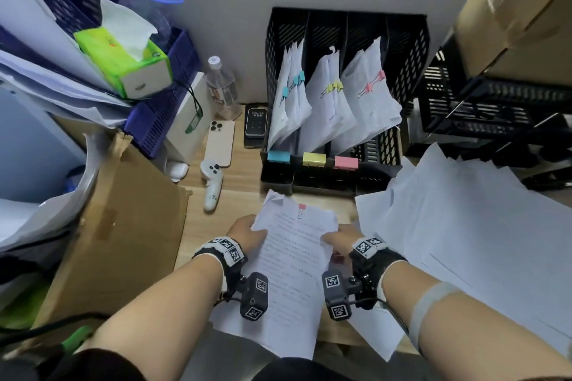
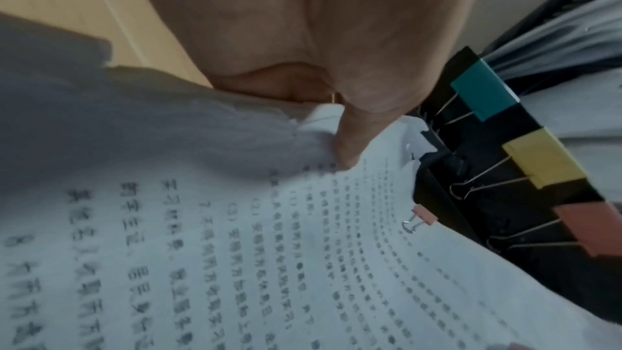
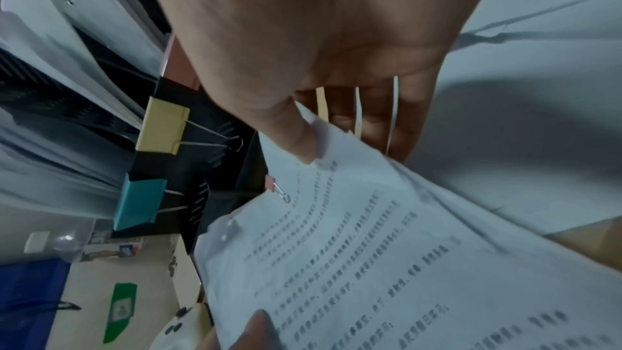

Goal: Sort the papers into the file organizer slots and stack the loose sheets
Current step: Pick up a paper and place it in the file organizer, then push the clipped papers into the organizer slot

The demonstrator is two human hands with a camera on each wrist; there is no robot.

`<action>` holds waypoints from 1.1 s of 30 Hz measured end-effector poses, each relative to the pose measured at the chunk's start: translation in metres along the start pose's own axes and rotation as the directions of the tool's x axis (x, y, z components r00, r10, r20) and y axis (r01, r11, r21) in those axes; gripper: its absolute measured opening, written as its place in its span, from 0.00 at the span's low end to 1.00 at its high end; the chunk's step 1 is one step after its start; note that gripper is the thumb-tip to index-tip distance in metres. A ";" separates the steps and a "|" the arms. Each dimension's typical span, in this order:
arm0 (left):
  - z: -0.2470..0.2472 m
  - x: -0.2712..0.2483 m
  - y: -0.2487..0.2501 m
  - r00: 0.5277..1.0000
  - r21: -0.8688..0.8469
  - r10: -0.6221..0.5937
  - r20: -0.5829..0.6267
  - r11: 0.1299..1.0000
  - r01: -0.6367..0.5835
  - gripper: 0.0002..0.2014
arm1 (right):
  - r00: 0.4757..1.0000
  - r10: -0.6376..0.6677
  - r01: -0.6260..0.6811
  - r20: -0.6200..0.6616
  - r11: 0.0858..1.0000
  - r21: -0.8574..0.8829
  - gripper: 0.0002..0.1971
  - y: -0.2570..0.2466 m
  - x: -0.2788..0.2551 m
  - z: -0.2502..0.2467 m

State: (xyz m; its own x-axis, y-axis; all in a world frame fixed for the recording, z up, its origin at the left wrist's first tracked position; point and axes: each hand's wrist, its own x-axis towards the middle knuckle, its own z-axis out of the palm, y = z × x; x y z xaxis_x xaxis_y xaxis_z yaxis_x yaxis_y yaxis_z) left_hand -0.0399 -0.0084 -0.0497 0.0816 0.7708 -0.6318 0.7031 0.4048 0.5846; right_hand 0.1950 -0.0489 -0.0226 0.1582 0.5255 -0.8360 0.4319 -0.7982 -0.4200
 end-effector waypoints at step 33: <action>0.045 -0.071 0.246 0.723 -0.061 0.666 0.184 0.742 -0.668 0.11 | 0.886 -0.369 0.459 -0.280 0.780 0.424 0.51 -0.018 -0.097 -0.134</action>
State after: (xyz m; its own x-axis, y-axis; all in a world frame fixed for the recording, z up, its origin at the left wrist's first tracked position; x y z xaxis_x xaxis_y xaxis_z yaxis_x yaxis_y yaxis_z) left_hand 0.1589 0.0144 0.1154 0.6574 0.7361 -0.1612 0.4241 -0.1846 0.8866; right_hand 0.2907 -0.0462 0.1135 0.2296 0.8428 -0.4868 0.0328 -0.5066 -0.8616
